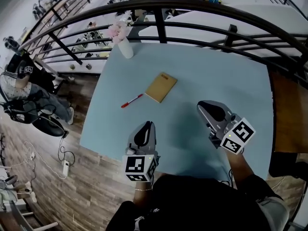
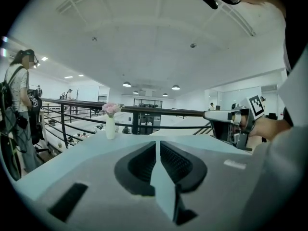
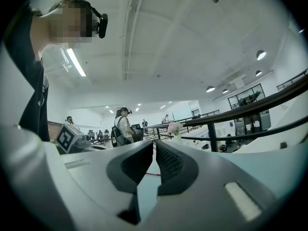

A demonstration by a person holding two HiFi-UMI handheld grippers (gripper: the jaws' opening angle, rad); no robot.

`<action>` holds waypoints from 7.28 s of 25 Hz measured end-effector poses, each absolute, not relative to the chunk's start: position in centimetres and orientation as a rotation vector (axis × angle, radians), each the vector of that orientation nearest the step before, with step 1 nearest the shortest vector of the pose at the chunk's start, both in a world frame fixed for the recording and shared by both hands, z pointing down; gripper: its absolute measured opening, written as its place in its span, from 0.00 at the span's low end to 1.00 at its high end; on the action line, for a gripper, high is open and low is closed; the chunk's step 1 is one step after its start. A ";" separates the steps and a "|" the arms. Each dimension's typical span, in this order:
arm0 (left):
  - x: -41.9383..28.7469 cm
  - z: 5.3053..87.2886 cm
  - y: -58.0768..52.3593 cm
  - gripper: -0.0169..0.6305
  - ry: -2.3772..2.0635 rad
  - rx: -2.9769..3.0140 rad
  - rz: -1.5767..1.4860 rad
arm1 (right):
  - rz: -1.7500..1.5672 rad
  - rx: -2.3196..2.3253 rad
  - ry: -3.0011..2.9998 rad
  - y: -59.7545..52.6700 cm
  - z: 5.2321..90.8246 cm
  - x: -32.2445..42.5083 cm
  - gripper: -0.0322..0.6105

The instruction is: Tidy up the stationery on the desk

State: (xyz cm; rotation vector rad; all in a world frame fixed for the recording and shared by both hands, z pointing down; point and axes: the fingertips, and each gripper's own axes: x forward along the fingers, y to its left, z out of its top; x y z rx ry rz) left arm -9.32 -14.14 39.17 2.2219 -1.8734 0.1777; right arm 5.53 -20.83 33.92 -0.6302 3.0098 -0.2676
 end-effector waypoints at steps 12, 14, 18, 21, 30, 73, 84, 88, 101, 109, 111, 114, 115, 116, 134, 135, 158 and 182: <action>-12.2 40.0 -17.4 0.09 -1.834 2.210 0.179 | -0.208 -0.654 3.082 -24.8 33.5 2.3 0.09; -12.8 40.4 -17.8 0.09 -1.833 2.203 0.177 | -0.201 -0.650 3.096 -25.4 33.8 1.7 0.09; -13.3 40.8 -18.7 0.10 -1.824 2.196 0.182 | -0.194 -0.648 3.121 -26.6 34.1 0.8 0.10; -13.7 41.3 -19.3 0.10 -1.811 2.186 0.187 | -0.207 -0.650 3.137 -27.4 34.6 0.3 0.10; -15.2 43.0 -21.5 0.12 -1.776 2.148 0.219 | -0.260 -0.661 3.183 -30.1 37.1 -1.6 0.11; -14.1 57.0 -29.7 0.37 -1.466 1.921 0.414 | -0.460 -0.616 3.621 -42.7 54.8 -7.3 0.41; -13.3 58.9 -30.5 0.41 -1.434 1.880 0.483 | -0.518 -0.556 3.738 -43.5 58.1 -7.5 0.50; -13.3 59.0 -30.6 0.42 -1.430 1.873 0.494 | -0.509 -0.513 3.785 -43.1 58.5 -7.8 0.51; -13.6 59.3 -30.8 0.41 -1.421 1.877 0.486 | -0.582 -0.462 3.819 -40.8 59.0 -8.1 0.46; -13.5 59.1 -30.6 0.41 -1.414 1.888 0.492 | -0.635 -0.553 3.810 -39.6 58.8 -7.1 0.47; -13.4 59.1 -30.5 0.41 -1.412 1.893 0.499 | -0.660 -0.568 3.813 -39.1 58.7 -6.6 0.47; -13.4 59.3 -30.4 0.41 -1.403 1.902 0.512 | -0.708 -0.615 3.794 -38.4 58.9 -5.9 0.47; -13.4 59.3 -30.3 0.41 -1.402 1.903 0.511 | -0.726 -0.634 3.781 -38.1 58.9 -5.7 0.46; -13.4 59.2 -30.2 0.40 -1.403 1.904 0.505 | -0.745 -0.653 3.767 -37.9 58.9 -5.4 0.45; -13.4 59.2 -27.8 0.37 -1.401 1.915 0.545 | -0.881 -0.760 3.718 -31.4 58.5 -2.9 0.43; -13.5 59.2 -27.8 0.36 -1.402 1.918 0.550 | -0.889 -0.754 3.717 -31.0 58.4 -2.8 0.43; -12.8 57.4 -26.6 0.34 -1.358 1.966 0.484 | -0.501 -0.526 3.772 -37.8 54.9 -6.3 0.48; -12.0 58.9 -26.9 0.34 -1.323 1.899 0.455 | -0.598 0.037 4.002 -32.8 59.3 -6.9 0.46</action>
